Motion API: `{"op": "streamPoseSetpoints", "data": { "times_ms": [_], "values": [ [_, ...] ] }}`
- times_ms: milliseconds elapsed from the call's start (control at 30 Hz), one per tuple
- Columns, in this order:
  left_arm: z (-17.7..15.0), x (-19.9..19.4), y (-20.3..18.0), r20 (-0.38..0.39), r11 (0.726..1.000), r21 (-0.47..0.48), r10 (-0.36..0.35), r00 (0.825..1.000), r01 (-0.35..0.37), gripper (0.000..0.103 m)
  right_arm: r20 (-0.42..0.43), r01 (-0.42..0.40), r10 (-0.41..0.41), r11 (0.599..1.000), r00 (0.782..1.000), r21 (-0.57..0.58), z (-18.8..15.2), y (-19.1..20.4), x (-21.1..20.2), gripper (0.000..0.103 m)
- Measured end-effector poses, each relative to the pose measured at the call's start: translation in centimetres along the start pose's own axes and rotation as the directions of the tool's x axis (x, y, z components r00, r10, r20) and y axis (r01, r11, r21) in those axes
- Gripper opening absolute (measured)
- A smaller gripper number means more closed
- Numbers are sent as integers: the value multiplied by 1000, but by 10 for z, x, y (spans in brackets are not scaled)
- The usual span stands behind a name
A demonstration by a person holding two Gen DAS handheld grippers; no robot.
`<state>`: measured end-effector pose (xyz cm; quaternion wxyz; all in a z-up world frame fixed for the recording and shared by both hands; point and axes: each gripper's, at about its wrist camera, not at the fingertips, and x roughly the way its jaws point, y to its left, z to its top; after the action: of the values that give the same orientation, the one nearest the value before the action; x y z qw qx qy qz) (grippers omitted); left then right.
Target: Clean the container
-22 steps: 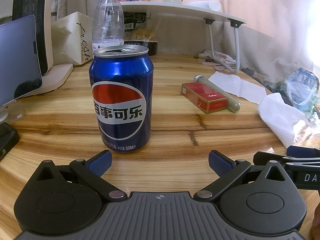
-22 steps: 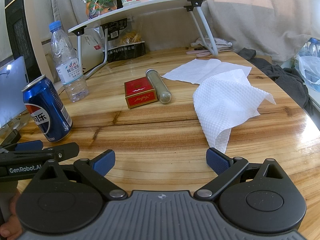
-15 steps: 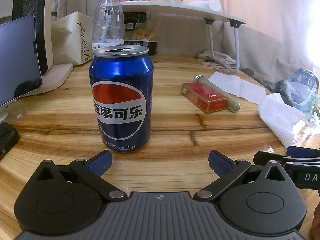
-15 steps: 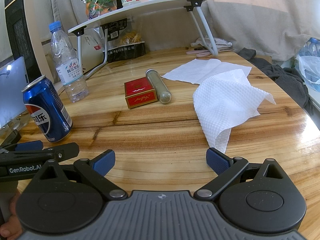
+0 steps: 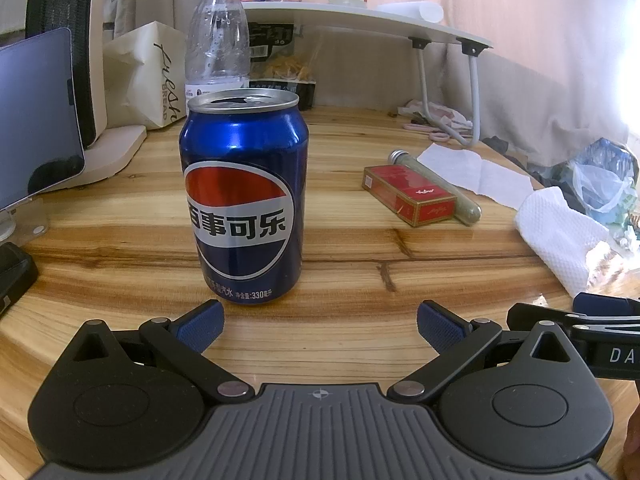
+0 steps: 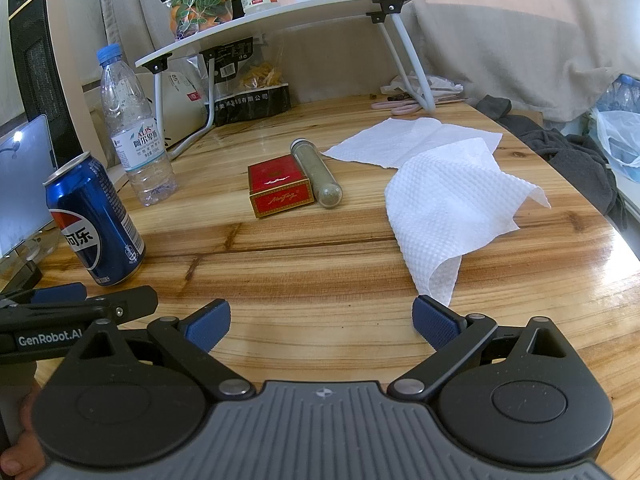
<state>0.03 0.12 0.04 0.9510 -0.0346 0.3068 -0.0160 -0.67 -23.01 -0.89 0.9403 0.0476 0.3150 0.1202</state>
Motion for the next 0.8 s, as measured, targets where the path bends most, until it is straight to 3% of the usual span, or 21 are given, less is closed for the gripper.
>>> {"op": "streamPoseSetpoints", "data": {
  "times_ms": [633, 800],
  "values": [
    [-2, -7, 8, 30, 1000, -16, 10, 1000, -9, 103, 0, -5, 5, 1000, 1000, 2, -1, 1, 1, 103],
    [-2, -10, 21, 26, 999, -15, -43, 999, 43, 103, 1, -13, 13, 1000, 1000, 6, 0, 0, 0, 103]
  ]
}}
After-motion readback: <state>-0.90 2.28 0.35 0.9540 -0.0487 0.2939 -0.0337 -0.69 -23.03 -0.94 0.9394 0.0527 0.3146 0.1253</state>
